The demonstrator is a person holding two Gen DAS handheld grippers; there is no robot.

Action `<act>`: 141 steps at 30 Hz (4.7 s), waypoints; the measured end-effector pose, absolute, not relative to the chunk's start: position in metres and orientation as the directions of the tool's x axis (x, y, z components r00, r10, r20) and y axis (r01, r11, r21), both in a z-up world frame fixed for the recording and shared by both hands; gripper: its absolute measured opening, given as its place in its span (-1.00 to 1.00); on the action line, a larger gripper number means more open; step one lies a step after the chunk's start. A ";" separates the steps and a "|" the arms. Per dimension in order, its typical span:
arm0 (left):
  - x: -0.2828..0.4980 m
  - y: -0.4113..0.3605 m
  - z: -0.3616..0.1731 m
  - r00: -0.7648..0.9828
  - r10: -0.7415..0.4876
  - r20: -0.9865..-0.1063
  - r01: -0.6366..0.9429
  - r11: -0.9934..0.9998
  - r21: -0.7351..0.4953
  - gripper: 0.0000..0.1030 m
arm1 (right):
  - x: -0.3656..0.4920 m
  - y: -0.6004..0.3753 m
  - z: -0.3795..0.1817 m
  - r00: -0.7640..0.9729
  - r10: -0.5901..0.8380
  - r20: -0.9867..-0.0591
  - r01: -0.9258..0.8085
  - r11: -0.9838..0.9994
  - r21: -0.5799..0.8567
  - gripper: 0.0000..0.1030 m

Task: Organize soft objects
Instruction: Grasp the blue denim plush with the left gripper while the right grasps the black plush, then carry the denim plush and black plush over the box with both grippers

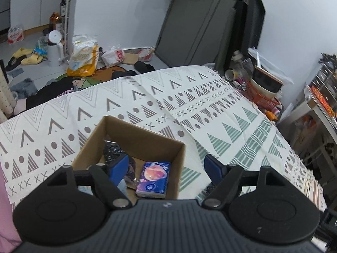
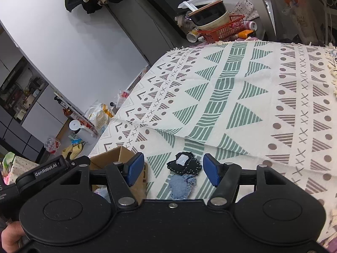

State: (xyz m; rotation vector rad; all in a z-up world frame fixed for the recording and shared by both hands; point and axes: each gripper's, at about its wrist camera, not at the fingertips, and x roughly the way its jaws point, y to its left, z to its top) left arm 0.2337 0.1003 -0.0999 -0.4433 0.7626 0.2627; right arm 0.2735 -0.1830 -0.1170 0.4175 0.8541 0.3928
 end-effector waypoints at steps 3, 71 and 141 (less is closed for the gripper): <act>0.236 0.087 -0.098 0.699 0.069 -0.712 -0.355 0.897 -0.262 0.50 | 0.277 -0.190 -0.118 0.586 0.499 -0.638 -0.170 0.846 0.506 0.21; 0.315 -0.023 -0.226 0.431 -0.057 -0.901 -0.266 0.946 -0.187 -0.22 | 0.364 -0.204 -0.284 0.312 0.794 -0.522 0.081 0.525 0.847 -0.66; 0.231 0.136 -0.129 0.657 -0.081 -0.749 -0.415 0.791 -0.449 -0.22 | 0.283 -0.078 -0.122 0.544 0.660 -0.518 -0.225 0.709 0.668 -0.87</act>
